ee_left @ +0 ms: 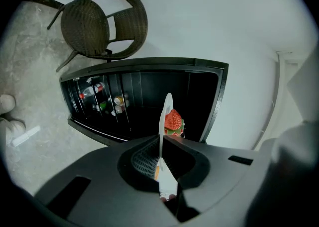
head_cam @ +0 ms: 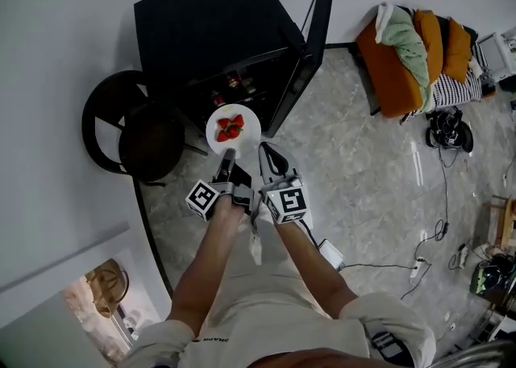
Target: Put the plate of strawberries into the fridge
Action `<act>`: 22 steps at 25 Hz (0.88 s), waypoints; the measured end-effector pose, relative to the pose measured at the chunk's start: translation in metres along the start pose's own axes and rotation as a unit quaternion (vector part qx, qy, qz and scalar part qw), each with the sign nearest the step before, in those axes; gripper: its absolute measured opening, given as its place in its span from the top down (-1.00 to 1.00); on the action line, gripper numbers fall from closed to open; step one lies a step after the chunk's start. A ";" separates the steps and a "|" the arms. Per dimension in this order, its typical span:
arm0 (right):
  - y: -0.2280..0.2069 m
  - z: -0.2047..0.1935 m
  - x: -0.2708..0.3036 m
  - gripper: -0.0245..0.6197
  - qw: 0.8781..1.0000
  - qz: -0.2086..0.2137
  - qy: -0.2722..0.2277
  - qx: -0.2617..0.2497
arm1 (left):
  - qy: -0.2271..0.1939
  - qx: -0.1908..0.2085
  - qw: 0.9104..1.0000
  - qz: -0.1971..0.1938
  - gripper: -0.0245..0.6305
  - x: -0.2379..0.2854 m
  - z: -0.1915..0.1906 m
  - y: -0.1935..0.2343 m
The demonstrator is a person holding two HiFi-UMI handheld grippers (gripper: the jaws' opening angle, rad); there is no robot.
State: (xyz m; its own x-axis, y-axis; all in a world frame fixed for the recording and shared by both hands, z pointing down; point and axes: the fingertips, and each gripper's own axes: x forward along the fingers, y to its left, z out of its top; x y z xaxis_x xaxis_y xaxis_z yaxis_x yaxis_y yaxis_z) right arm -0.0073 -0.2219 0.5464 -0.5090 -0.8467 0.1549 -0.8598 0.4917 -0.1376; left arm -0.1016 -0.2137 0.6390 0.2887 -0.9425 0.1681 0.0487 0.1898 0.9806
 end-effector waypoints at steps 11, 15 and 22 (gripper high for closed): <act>0.003 -0.022 0.013 0.89 1.000 0.016 -0.003 0.004 | -0.016 -0.014 1.000 -0.005 0.89 0.030 0.016 0.024; 0.001 -0.021 0.019 0.89 1.000 0.017 -0.011 0.004 | -0.012 -0.007 1.000 0.002 0.89 0.042 0.017 0.038; 0.003 -0.022 0.032 0.89 0.999 0.024 -0.023 -0.013 | -0.012 0.003 1.000 0.009 0.89 0.061 0.025 0.061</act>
State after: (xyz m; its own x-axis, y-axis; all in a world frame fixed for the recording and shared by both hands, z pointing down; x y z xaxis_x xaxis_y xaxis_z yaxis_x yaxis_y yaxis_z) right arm -0.0268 -0.2432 0.5723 -0.5481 -0.8300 0.1034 -0.8354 0.5370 -0.1174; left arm -0.1051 -0.2666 0.7119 0.2663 -0.9454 0.1879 0.0388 0.2053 0.9779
